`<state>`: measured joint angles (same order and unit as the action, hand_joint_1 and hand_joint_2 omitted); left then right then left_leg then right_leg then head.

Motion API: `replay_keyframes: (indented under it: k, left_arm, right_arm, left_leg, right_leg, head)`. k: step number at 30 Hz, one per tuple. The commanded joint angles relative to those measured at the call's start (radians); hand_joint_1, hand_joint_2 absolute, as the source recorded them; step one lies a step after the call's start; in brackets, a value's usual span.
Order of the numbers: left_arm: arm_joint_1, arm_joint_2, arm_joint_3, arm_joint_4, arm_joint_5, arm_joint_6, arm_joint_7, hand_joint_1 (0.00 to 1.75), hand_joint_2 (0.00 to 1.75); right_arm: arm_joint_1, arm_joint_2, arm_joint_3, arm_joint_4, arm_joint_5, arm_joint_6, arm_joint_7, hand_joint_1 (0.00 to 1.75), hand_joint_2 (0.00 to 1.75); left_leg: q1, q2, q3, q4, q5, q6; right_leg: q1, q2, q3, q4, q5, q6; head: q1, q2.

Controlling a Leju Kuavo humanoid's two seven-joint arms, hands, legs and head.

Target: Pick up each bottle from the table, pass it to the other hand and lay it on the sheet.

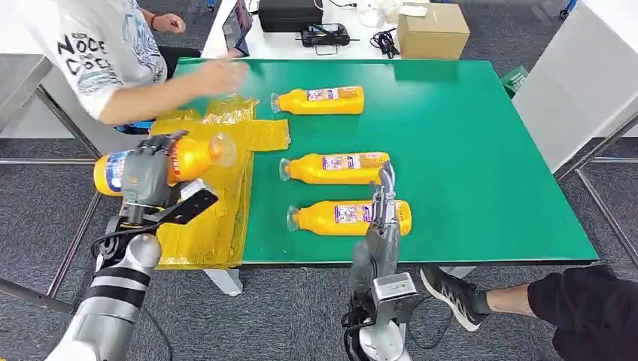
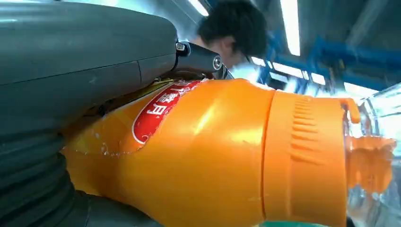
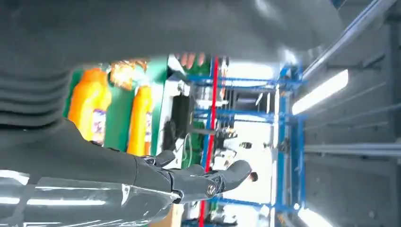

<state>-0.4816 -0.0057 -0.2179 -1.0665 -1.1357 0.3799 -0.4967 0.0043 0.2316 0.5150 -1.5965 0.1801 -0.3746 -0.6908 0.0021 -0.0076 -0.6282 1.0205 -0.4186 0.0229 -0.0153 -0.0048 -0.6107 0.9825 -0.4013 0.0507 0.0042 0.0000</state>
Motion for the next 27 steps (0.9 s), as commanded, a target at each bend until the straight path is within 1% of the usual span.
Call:
replay_keyframes:
  k: [1, 2, 4, 5, 6, 8, 9, 10, 11, 14, 15, 17, 18, 22, 24, 25, 26, 27]
  left_arm:
    - [-0.129, 0.091, -0.133, 0.414, -0.025, -0.076, -0.027, 1.75, 1.75]
    - [-0.128, 0.098, -0.144, 0.435, -0.019, -0.112, -0.031, 1.75, 1.75]
    - [-0.129, 0.108, -0.155, 0.469, -0.014, -0.153, -0.034, 1.75, 1.75]
    - [-0.133, 0.114, -0.163, 0.495, -0.012, -0.176, -0.035, 1.75, 1.75]
    - [-0.130, 0.119, -0.165, 0.506, -0.008, -0.182, -0.045, 1.75, 1.75]
    - [-0.131, 0.116, -0.161, 0.522, 0.007, -0.199, -0.049, 1.75, 1.75]
    - [-0.129, 0.115, -0.159, 0.525, 0.014, -0.203, -0.051, 1.75, 1.75]
    - [-0.127, 0.115, -0.159, 0.525, 0.014, -0.201, -0.052, 1.75, 1.75]
    - [-0.127, 0.115, -0.159, 0.525, 0.014, -0.201, -0.052, 1.75, 1.75]
    - [-0.128, 0.115, -0.163, 0.523, 0.016, -0.213, -0.051, 1.75, 1.75]
    - [-0.126, 0.117, -0.164, 0.522, 0.020, -0.221, -0.050, 1.75, 1.75]
    - [-0.119, 0.119, -0.165, 0.523, 0.028, -0.231, -0.051, 1.75, 1.75]
    - [-0.115, 0.118, -0.166, 0.524, 0.033, -0.240, -0.055, 1.75, 1.75]
    - [-0.109, 0.121, -0.186, 0.532, 0.037, -0.271, -0.059, 1.75, 1.75]
    - [-0.107, 0.119, -0.189, 0.536, 0.056, -0.299, -0.062, 1.75, 1.75]
    - [-0.104, 0.118, -0.188, 0.536, 0.066, -0.311, -0.064, 1.75, 1.75]
    - [-0.102, 0.119, -0.189, 0.535, 0.070, -0.315, -0.065, 1.75, 1.75]
    - [-0.102, 0.119, -0.189, 0.535, 0.070, -0.315, -0.065, 1.75, 1.75]
  right_arm:
    - [-0.040, 0.000, 0.027, 0.072, 0.007, 0.064, 0.024, 0.00, 1.75]
    - [-0.041, 0.002, 0.026, 0.080, 0.007, 0.073, 0.026, 0.00, 1.75]
    - [-0.042, 0.005, 0.028, 0.088, 0.002, 0.089, 0.030, 0.00, 1.75]
    - [-0.044, 0.006, 0.029, 0.096, 0.000, 0.096, 0.031, 0.00, 1.75]
    - [-0.045, 0.007, 0.031, 0.102, -0.002, 0.102, 0.033, 0.00, 1.75]
    - [-0.047, 0.008, 0.033, 0.106, -0.004, 0.109, 0.034, 0.00, 1.75]
    - [-0.047, 0.008, 0.033, 0.107, -0.005, 0.110, 0.034, 0.00, 1.75]
    - [-0.046, 0.009, 0.034, 0.108, -0.005, 0.110, 0.034, 0.00, 1.75]
    - [-0.046, 0.009, 0.034, 0.108, -0.005, 0.110, 0.034, 0.00, 1.75]
    - [-0.046, 0.009, 0.034, 0.107, -0.004, 0.112, 0.035, 0.00, 1.75]
    - [-0.046, 0.009, 0.035, 0.108, -0.004, 0.115, 0.038, 0.00, 1.75]
    - [-0.046, 0.010, 0.038, 0.113, -0.004, 0.118, 0.040, 0.00, 1.75]
    - [-0.048, 0.011, 0.040, 0.119, -0.006, 0.122, 0.043, 0.00, 1.75]
    - [-0.051, 0.016, 0.043, 0.137, -0.008, 0.131, 0.047, 0.00, 1.75]
    - [-0.051, 0.018, 0.040, 0.142, -0.011, 0.134, 0.049, 0.00, 1.75]
    - [-0.051, 0.019, 0.038, 0.144, -0.011, 0.133, 0.049, 0.00, 1.75]
    - [-0.051, 0.020, 0.037, 0.146, -0.011, 0.133, 0.049, 0.00, 1.75]
    - [-0.051, 0.020, 0.037, 0.146, -0.011, 0.133, 0.049, 0.00, 1.75]
  left_leg:
    - [0.001, 0.001, 0.005, -0.001, -0.001, -0.001]
    - [0.000, 0.002, 0.003, -0.001, -0.001, -0.001]
    - [0.001, 0.004, 0.006, -0.001, -0.002, -0.001]
    - [0.000, 0.003, 0.004, -0.002, -0.001, -0.001]
    - [0.001, 0.004, 0.008, -0.002, -0.002, -0.001]
    - [0.001, 0.004, 0.005, -0.001, -0.001, -0.001]
    - [0.002, 0.006, 0.011, -0.001, -0.004, -0.002]
    - [0.001, 0.003, 0.005, -0.001, -0.001, -0.001]
    - [0.001, 0.004, 0.008, -0.001, -0.002, -0.002]
    - [0.000, 0.003, 0.003, -0.001, -0.001, -0.001]
    - [0.001, 0.004, 0.006, -0.001, -0.002, -0.001]
    - [0.000, 0.003, 0.003, -0.001, -0.001, -0.001]
    - [0.001, 0.004, 0.005, -0.001, -0.002, -0.001]
    - [0.000, 0.004, 0.004, -0.001, -0.001, -0.001]
    - [0.001, 0.005, 0.010, -0.002, -0.003, -0.002]
    - [0.000, 0.004, 0.007, -0.001, -0.001, -0.001]
    - [0.001, 0.005, 0.009, -0.002, -0.002, -0.002]
    - [0.001, 0.005, 0.008, -0.002, -0.002, -0.001]
  right_leg:
    - [0.001, 0.001, 0.005, -0.001, -0.001, -0.002]
    - [0.000, 0.002, 0.003, -0.001, 0.000, -0.001]
    - [0.001, 0.002, 0.005, -0.001, -0.001, -0.002]
    - [0.000, 0.002, 0.003, -0.001, 0.000, -0.001]
    - [0.001, 0.003, 0.007, -0.001, -0.002, -0.002]
    - [0.001, 0.003, 0.004, -0.001, -0.001, -0.002]
    - [0.002, 0.004, 0.010, -0.001, -0.003, -0.004]
    - [0.001, 0.002, 0.004, -0.001, -0.001, -0.002]
    - [0.001, 0.003, 0.007, -0.001, -0.002, -0.002]
    - [0.000, 0.002, 0.002, -0.001, 0.000, -0.001]
    - [0.001, 0.003, 0.005, -0.001, -0.001, -0.002]
    - [0.000, 0.003, 0.003, -0.001, 0.000, -0.001]
    - [0.001, 0.004, 0.004, -0.001, -0.001, -0.002]
    - [0.000, 0.003, 0.003, -0.001, 0.000, -0.002]
    - [0.001, 0.004, 0.009, -0.001, -0.002, -0.003]
    - [0.000, 0.004, 0.005, 0.000, -0.001, -0.002]
    - [0.001, 0.004, 0.007, 0.000, -0.001, -0.003]
    - [0.001, 0.004, 0.006, 0.000, -0.001, -0.002]
  head:
    - [0.000, 0.000]
    - [0.000, 0.000]
    - [0.000, 0.000]
    - [0.000, 0.000]
    - [0.000, 0.000]
    - [0.000, 0.000]
    - [0.000, 0.000]
    - [0.000, 0.000]
    - [0.000, 0.000]
    - [0.000, 0.000]
    - [0.000, 0.000]
    - [0.000, 0.000]
    - [0.000, 0.000]
    - [0.001, 0.000]
    - [0.001, 0.000]
    - [0.000, 0.000]
    - [0.001, 0.000]
    - [0.000, 0.000]
